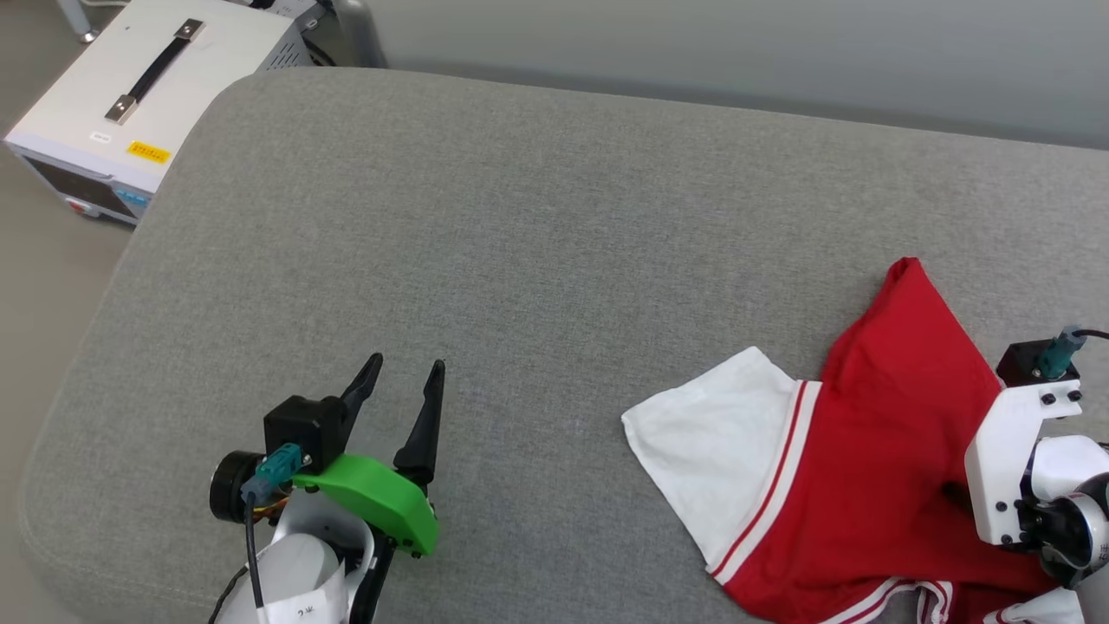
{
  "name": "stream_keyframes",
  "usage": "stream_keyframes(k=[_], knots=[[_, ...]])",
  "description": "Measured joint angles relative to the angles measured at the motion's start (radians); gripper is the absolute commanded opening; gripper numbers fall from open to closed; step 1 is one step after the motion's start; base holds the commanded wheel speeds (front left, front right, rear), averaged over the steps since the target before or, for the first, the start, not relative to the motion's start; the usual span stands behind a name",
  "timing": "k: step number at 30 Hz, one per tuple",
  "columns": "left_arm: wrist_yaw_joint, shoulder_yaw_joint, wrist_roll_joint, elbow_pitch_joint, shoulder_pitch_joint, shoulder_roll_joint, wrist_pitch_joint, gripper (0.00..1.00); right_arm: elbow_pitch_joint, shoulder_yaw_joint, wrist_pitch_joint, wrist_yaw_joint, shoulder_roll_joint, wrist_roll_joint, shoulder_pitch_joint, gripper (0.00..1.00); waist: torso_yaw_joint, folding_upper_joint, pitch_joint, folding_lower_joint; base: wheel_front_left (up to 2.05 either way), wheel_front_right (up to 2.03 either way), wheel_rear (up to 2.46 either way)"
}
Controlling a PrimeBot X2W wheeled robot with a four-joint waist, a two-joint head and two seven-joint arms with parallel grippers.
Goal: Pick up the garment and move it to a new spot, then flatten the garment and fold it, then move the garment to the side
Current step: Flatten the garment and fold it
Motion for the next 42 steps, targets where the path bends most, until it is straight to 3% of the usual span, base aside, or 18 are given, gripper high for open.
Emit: stream_keyframes(k=[1, 3, 12, 23, 30, 31, 32, 36, 42], knots=[[-0.001, -0.001, 0.000, 0.002, -0.003, -0.001, -0.004, 1.00, 0.016, 0.001, -0.007, 0.000, -0.001, 0.000, -0.004, 0.39, 0.008, 0.0000, 0.005, 0.0000, 0.00, 0.00, 0.00], [-0.004, -0.004, 0.000, 0.007, -0.006, -0.002, -0.007, 1.00, 0.037, 0.002, -0.020, 0.000, -0.004, 0.000, -0.018, 0.00, 0.022, 0.0000, 0.014, 0.0000, 0.00, 0.00, 0.00], [-0.004, -0.011, -0.003, 0.027, -0.009, -0.003, -0.013, 1.00, 0.104, 0.016, -0.172, 0.000, 0.003, 0.005, -0.081, 0.00, 0.056, 0.0000, 0.010, 0.0000, 0.00, 0.00, 0.00], [-0.003, -0.012, -0.011, 0.023, -0.009, 0.000, -0.016, 1.00, 0.139, 0.051, -0.395, 0.000, 0.047, 0.021, -0.280, 0.00, 0.063, 0.0000, -0.017, 0.0000, 0.00, 0.00, 0.00], [-0.003, -0.017, -0.013, 0.019, -0.010, -0.002, -0.024, 1.00, 0.271, 0.051, -0.445, 0.000, 0.054, -0.036, -0.368, 0.00, 0.083, 0.0000, 0.007, 0.0000, 0.00, 0.00, 0.00], [-0.003, -0.018, -0.013, 0.019, -0.011, -0.003, -0.024, 1.00, 0.296, 0.057, -0.448, 0.000, 0.053, -0.044, -0.370, 0.14, 0.088, 0.0000, 0.011, 0.0000, 0.00, 0.00, 0.00], [-0.003, -0.019, -0.013, 0.020, -0.013, -0.004, -0.025, 1.00, 0.317, 0.063, -0.454, 0.000, 0.053, -0.052, -0.372, 0.96, 0.091, 0.0000, 0.015, 0.0000, 0.00, 0.00, 0.00], [0.004, -0.019, -0.021, 0.036, -0.019, -0.008, -0.034, 1.00, 0.430, 0.095, -0.533, 0.000, 0.053, -0.056, -0.397, 1.00, 0.103, 0.0000, 0.022, 0.0001, 0.00, 0.00, 0.00], [0.004, -0.019, -0.035, 0.033, -0.019, -0.010, -0.042, 1.00, 0.393, 0.096, -0.642, 0.000, 0.040, 0.007, -0.401, 1.00, 0.075, 0.0000, -0.013, 0.0000, 0.00, 0.00, 0.00]])
